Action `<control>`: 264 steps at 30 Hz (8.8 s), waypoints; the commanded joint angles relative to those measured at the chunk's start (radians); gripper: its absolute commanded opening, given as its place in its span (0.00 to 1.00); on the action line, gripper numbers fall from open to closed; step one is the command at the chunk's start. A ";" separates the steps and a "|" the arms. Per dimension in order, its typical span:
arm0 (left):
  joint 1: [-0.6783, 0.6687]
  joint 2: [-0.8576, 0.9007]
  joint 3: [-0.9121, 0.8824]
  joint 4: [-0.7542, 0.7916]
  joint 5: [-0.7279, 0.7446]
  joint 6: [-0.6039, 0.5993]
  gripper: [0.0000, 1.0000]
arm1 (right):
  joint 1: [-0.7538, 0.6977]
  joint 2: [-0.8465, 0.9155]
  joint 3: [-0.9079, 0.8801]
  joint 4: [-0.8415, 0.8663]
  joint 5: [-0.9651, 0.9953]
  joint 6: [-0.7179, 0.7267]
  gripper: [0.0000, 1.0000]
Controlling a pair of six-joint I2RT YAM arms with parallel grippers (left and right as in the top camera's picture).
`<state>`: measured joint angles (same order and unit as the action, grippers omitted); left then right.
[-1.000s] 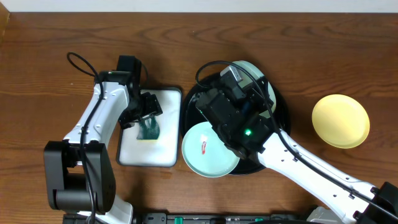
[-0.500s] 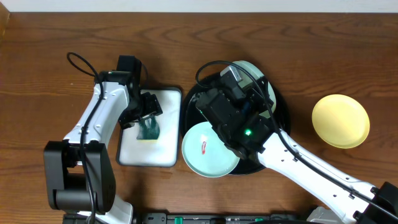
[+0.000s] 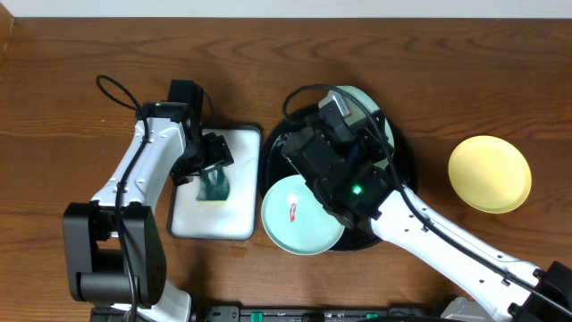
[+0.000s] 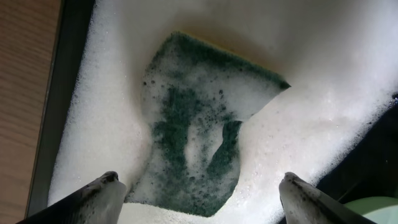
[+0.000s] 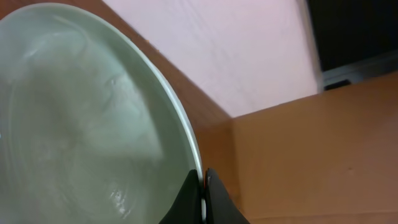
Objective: Clean dirty plates on tray and stack at the side
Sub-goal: 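Lift the upper pale green plate by its rim with the right gripper, then carry the plate right and set it on the yellow plate, then move the right gripper back and grasp the red-marked plate's rim, then pick up the sponge from the white tray with the left gripper, then scrub the red-marked plate with the sponge while the right gripper holds it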
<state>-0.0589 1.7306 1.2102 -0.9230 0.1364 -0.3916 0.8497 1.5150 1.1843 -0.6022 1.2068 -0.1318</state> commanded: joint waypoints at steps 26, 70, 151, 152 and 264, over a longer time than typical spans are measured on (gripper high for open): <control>0.003 -0.019 0.005 -0.006 0.006 0.003 0.83 | -1.381 0.032 -0.004 -0.266 -1.324 0.528 0.01; 0.003 -0.019 0.005 -0.006 0.006 0.003 0.83 | -0.293 0.147 -0.219 -0.250 -1.398 0.408 0.48; -0.072 -0.019 -0.285 0.393 -0.074 0.148 0.55 | -0.646 0.325 -0.153 0.075 -1.309 0.311 0.01; -0.072 -0.022 -0.282 0.386 -0.045 0.151 0.60 | -0.646 0.325 -0.153 0.074 -1.309 0.310 0.01; -0.489 0.321 0.076 0.463 -0.238 -0.073 0.07 | -0.608 0.325 -0.153 0.042 -1.313 0.381 0.01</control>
<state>-0.5934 1.9991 1.2980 -0.3931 0.2340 -0.5915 0.2230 1.8091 1.0351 -0.5503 -0.1177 0.2306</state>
